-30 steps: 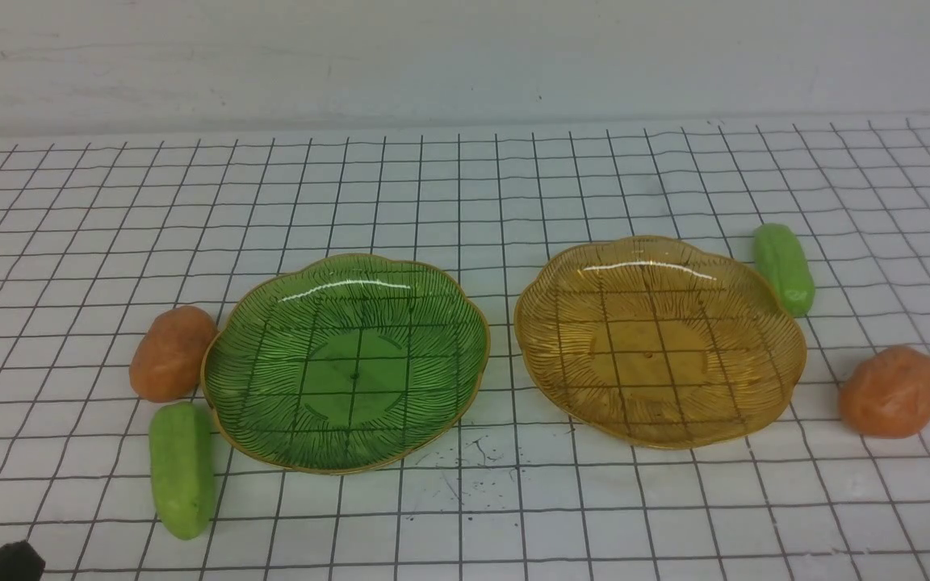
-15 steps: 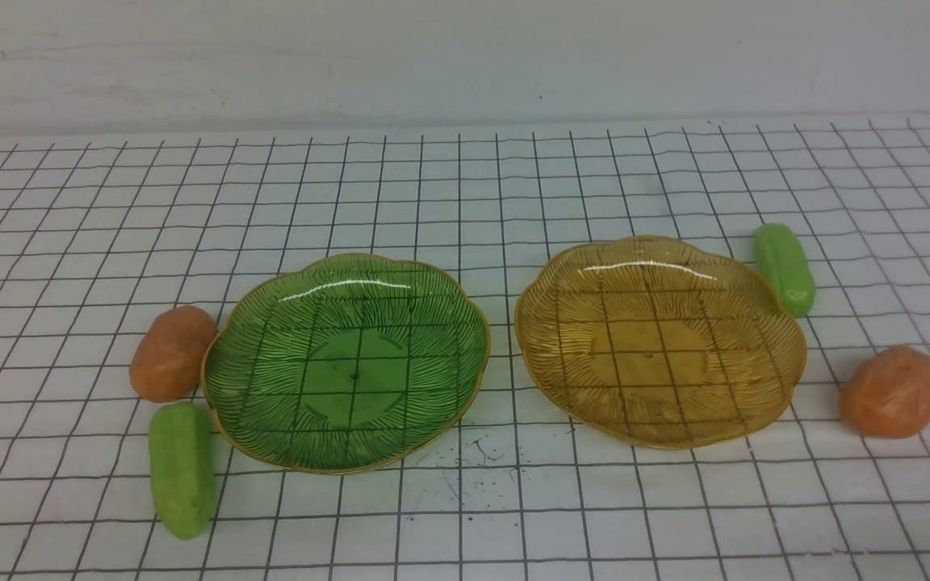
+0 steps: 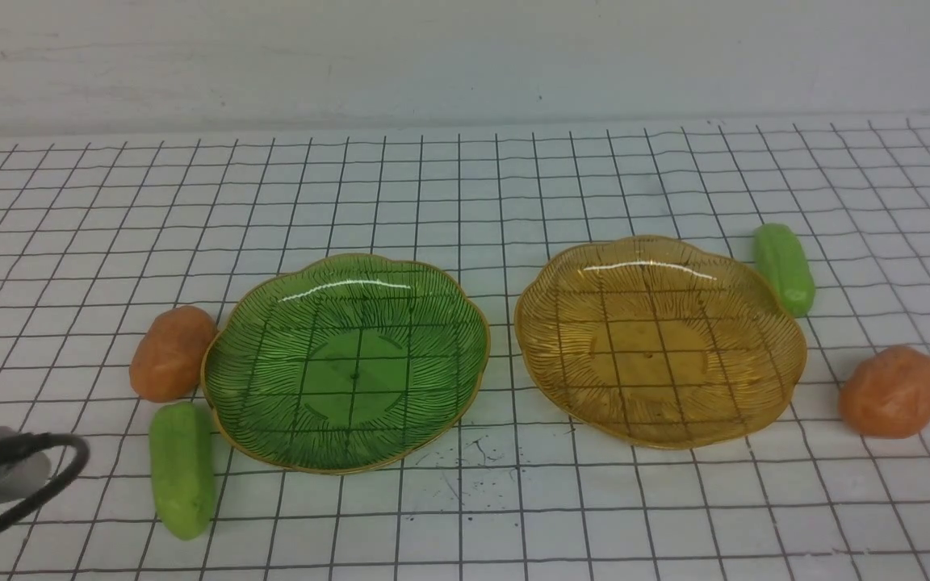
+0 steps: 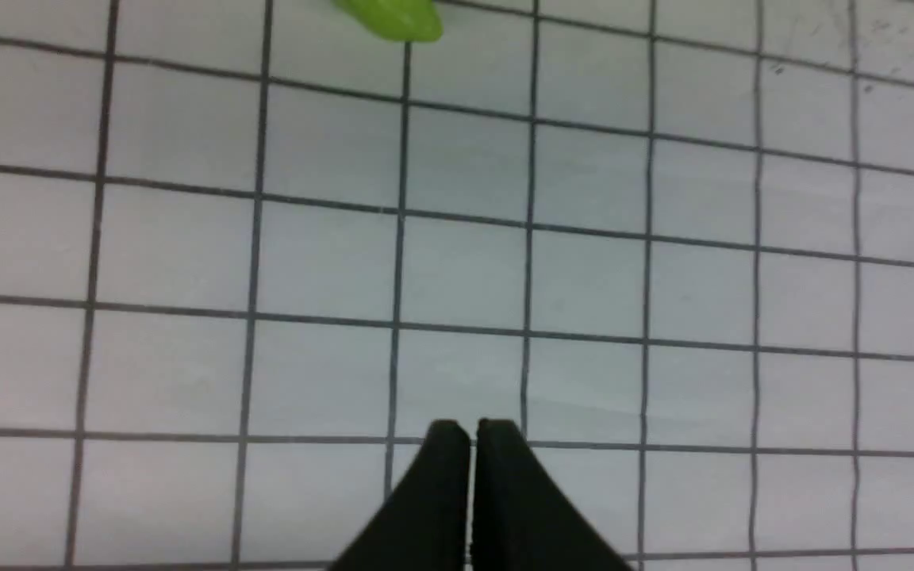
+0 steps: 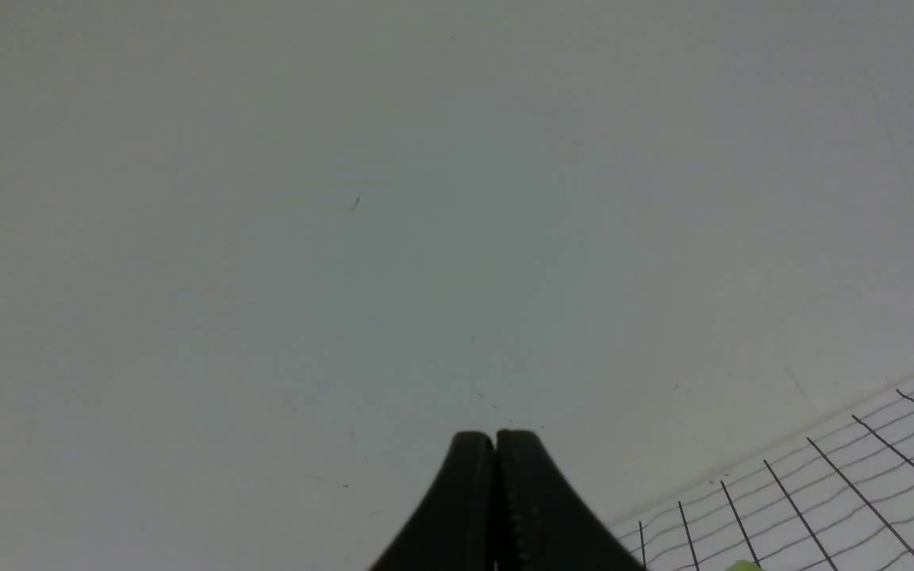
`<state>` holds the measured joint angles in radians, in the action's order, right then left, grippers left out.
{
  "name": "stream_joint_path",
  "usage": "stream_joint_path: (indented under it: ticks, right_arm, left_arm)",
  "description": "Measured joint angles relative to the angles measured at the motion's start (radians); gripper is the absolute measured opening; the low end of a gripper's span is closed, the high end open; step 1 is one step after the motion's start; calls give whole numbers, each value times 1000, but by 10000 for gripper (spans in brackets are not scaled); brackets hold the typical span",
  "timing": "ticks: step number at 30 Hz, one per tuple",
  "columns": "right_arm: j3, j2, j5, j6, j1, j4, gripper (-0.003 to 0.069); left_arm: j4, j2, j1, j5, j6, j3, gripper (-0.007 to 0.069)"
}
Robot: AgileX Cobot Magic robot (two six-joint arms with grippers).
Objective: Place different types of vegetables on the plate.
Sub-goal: 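Put the green cucumber next to the left plate into that plate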
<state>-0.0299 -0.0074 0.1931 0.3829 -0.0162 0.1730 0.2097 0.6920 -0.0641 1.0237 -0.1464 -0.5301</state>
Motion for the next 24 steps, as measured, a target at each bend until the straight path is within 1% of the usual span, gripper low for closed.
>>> stream_joint_path:
  ticks: [7, 10, 11, 13, 15, 18, 20, 21, 22, 24]
  right_arm:
    - [0, 0, 12, -23, 0, 1, -15]
    - [3, 0, 3, 7, 0, -1, -15]
    - [14, 0, -32, 20, 0, -6, -15]
    - [66, 0, -112, 41, 0, -25, -15]
    - [152, 9, -233, 51, 0, -61, -15]
    - [309, 78, -458, 32, 0, -106, -15]
    - [415, 140, -591, -23, 0, -113, -15]
    - [465, 191, -690, -63, 0, -112, -15]
    - [514, 236, -749, -109, 0, -101, -15]
    - [601, 327, -925, -227, 0, -73, -15]
  left_arm:
    - [-20, 141, 0, -112, 3, -70, -8]
    - [-43, 223, 0, -112, 17, -126, 0]
    - [-52, 247, 0, -112, 25, -146, 8]
    - [-64, 296, 0, -112, 35, -176, 29]
    - [-70, 352, 0, -112, 37, -200, 61]
    - [-71, 420, 0, -118, 43, -241, 122]
    - [-75, 470, 0, -128, 44, -260, 188]
    - [-79, 495, 0, -140, 44, -272, 221]
    - [-83, 526, 0, -151, 44, -280, 255]
    - [-89, 574, 0, -179, 44, -292, 327]
